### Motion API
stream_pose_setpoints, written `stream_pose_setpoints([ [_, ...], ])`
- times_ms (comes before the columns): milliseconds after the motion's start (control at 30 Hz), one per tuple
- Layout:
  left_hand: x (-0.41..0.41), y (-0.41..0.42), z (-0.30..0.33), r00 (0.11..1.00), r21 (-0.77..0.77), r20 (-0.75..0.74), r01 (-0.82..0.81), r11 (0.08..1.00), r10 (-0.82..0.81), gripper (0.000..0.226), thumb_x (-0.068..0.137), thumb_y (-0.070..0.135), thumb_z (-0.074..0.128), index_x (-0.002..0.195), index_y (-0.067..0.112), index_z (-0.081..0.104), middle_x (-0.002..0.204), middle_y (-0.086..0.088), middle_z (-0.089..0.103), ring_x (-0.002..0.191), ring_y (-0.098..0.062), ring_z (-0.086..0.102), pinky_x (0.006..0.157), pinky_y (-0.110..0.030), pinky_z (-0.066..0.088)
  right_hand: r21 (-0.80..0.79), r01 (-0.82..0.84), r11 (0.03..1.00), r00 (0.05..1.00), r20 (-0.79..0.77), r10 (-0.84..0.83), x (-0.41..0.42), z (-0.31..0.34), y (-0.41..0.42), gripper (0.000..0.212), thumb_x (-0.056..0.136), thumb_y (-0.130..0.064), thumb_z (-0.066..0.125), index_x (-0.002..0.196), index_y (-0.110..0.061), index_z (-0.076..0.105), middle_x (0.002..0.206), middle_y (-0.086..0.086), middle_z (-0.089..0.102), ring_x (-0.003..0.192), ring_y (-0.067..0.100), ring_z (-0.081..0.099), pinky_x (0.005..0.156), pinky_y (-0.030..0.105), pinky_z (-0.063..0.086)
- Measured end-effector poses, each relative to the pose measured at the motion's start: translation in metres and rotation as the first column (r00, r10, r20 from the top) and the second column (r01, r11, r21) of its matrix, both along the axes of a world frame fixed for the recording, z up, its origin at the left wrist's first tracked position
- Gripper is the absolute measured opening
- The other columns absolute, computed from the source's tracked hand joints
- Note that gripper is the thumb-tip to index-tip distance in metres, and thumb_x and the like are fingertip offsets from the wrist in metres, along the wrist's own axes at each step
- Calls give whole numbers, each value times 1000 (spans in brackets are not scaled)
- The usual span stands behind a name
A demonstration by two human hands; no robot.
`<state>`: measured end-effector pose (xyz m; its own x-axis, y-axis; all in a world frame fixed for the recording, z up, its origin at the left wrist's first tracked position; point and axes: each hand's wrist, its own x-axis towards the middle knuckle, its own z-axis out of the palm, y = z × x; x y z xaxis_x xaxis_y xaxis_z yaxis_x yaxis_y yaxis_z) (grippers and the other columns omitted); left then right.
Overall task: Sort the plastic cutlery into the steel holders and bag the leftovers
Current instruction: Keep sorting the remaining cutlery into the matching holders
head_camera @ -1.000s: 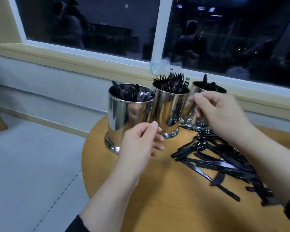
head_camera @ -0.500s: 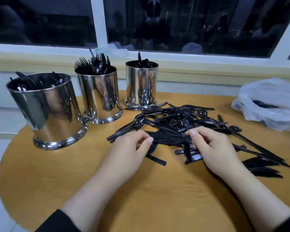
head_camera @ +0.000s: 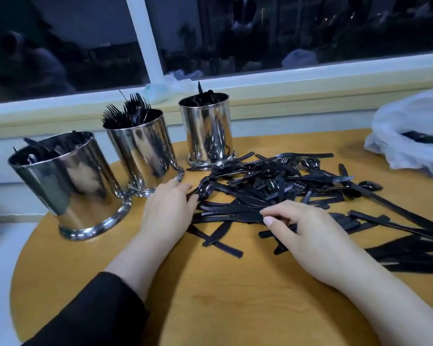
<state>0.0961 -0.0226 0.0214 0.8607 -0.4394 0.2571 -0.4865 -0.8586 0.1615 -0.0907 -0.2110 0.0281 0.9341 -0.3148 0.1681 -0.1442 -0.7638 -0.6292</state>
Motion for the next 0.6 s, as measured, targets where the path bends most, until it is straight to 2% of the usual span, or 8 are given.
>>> stream_pose_setpoints([
  [67,5,1,-6,1000,20,-19,-3,1000,4,37,106,38,51,135,19,66,127,-3,63,120,-28,53,100,-43,45,-28,-15,1000,1000,-12,14,2,-1,-1,28,102,-45,48,126,-42,64,113,-36,56,105,-11,52,83,7,37],
  [200,8,2,-11,999,-17,-13,34,999,-34,32,106,34,53,128,19,71,117,-2,62,113,-26,54,97,-42,45,-55,-34,998,999,-36,32,1,-1,-1,31,102,-45,48,129,-41,62,122,-34,54,117,-8,47,99,19,38],
  [367,6,4,-14,998,-131,-47,38,991,-45,25,104,37,58,118,22,73,101,6,55,102,-19,52,83,-31,38,-106,-74,992,996,-47,70,-3,0,2,33,100,-50,44,129,-46,59,121,-38,51,119,-11,42,98,14,34],
  [467,3,3,-13,996,-218,-65,53,974,-68,22,103,36,59,114,22,73,98,9,56,95,-14,51,80,-28,36,-76,-92,993,995,-55,87,-2,-2,5,34,97,-53,44,126,-46,61,118,-39,51,118,-10,44,102,19,38],
  [533,0,2,-10,994,-303,-53,74,950,-95,21,103,34,60,115,22,73,97,13,59,96,-12,54,80,-26,37,-48,-84,995,996,-40,82,-2,-3,6,34,95,-56,43,123,-48,61,115,-40,51,112,-11,47,95,16,40],
  [600,-6,0,-7,990,-376,-38,114,920,-138,18,102,33,61,113,25,73,94,18,63,94,-7,58,78,-23,39,-20,-69,997,998,-13,69,-2,-2,6,31,94,-56,45,119,-49,61,110,-41,50,99,-15,50,80,10,38],
])
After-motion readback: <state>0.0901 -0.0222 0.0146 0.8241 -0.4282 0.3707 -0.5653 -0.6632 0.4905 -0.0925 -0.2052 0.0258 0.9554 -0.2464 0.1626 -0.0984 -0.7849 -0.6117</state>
